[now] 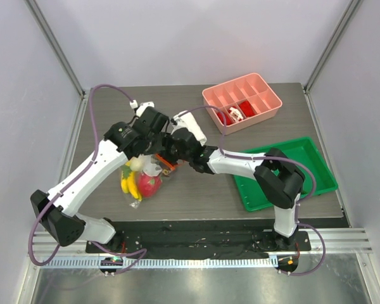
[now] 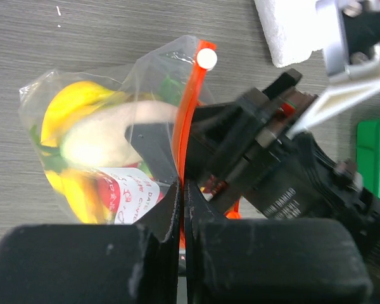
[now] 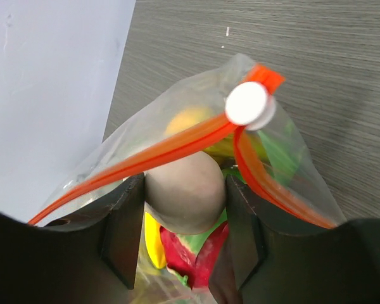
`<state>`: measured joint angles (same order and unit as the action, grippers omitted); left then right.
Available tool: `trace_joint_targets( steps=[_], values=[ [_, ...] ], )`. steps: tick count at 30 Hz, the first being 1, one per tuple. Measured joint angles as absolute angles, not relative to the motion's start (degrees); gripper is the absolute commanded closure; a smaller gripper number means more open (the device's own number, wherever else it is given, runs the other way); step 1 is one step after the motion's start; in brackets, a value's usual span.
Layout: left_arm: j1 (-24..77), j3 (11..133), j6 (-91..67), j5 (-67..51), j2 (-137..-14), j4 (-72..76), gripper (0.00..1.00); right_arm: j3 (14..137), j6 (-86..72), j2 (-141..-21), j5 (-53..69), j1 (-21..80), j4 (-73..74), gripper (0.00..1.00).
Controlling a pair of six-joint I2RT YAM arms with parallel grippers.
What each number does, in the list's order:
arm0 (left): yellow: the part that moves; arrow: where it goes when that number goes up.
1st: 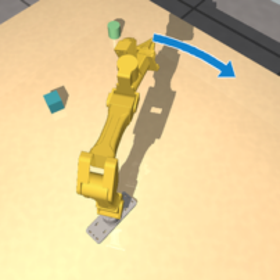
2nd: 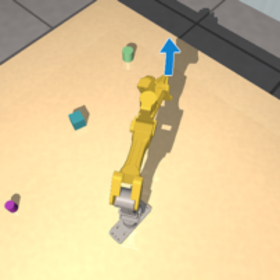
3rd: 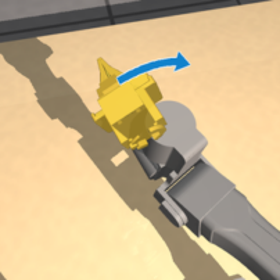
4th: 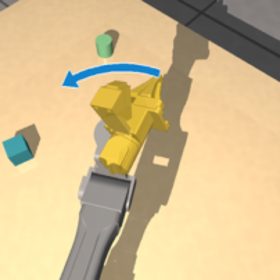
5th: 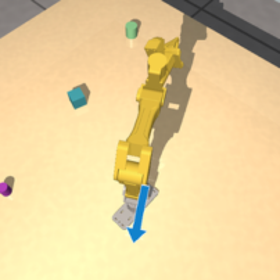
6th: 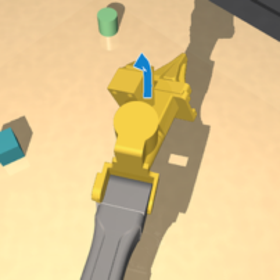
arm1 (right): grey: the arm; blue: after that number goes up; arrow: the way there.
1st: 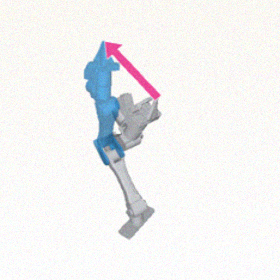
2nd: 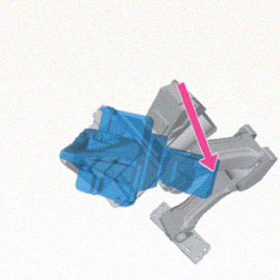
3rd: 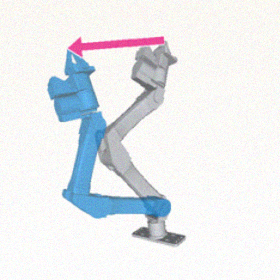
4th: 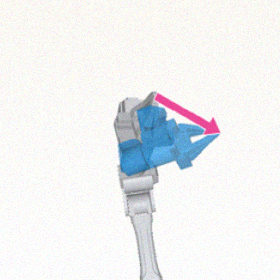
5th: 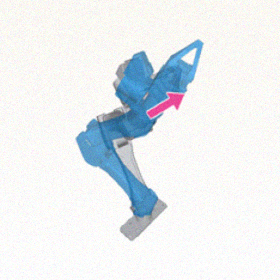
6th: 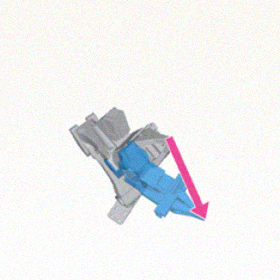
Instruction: Open the zip-top bag and remove the fake food
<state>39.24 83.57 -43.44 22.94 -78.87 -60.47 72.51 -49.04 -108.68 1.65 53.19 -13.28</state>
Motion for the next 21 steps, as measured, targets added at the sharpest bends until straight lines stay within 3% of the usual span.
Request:
trace_joint_targets(
  steps=[9,21],
  values=[
    [37.3,81.0,-44.0,23.5,-76.5,-60.7,1.0,71.0,-42.6,-100.9,4.0,53.3,-10.6,0.99],
    [34.6,80.8,-44.5,25.0,-76.1,-61.3,1.0,69.1,-40.4,-87.6,-7.7,52.9,3.4,0.99]
  ],
)
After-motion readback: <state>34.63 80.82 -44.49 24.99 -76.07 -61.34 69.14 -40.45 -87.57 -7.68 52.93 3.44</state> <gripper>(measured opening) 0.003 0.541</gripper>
